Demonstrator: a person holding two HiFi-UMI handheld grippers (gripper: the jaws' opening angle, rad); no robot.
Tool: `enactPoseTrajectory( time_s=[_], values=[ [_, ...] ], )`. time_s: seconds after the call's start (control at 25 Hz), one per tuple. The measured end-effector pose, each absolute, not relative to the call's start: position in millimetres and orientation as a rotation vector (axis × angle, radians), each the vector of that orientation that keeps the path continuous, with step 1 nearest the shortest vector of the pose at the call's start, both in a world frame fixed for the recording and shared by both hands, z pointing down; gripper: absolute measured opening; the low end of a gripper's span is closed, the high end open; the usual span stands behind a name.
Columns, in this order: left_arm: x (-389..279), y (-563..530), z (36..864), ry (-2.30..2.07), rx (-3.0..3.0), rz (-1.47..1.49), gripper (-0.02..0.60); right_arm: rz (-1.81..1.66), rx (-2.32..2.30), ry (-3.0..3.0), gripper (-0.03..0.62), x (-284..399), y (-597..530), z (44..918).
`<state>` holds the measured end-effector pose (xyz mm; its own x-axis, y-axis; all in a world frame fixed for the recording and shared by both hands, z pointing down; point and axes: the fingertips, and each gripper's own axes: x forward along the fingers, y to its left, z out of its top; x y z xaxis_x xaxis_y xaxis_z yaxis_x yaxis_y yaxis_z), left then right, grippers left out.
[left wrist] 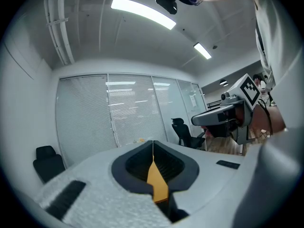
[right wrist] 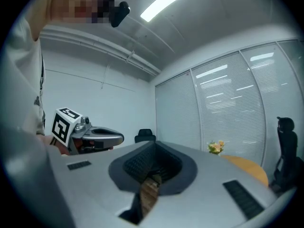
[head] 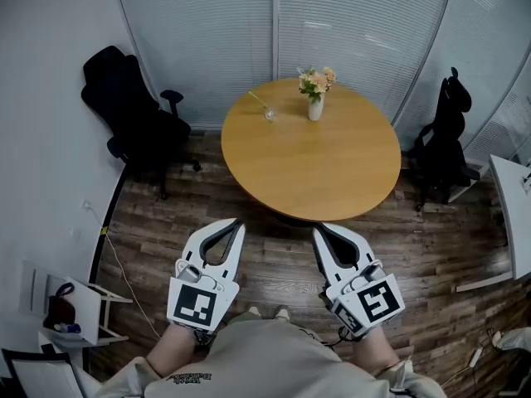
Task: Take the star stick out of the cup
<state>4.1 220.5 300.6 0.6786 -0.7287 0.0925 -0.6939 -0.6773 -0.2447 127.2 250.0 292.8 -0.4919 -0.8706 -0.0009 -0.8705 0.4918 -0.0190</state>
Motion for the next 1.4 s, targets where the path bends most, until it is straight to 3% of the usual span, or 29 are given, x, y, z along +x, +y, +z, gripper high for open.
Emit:
enactPoseTrajectory(
  time_s=[0.64, 1.4],
  values=[
    [19, 231, 305, 1.304, -2.644, -0.273, 0.023, -0.042, -1.459, 2.763, 0.031, 148, 251, 310],
    [8, 192, 327, 1.348, -2.612, -0.242, 0.023, 0.022, -1.355, 2.873, 0.031, 116, 212, 335]
  ],
)
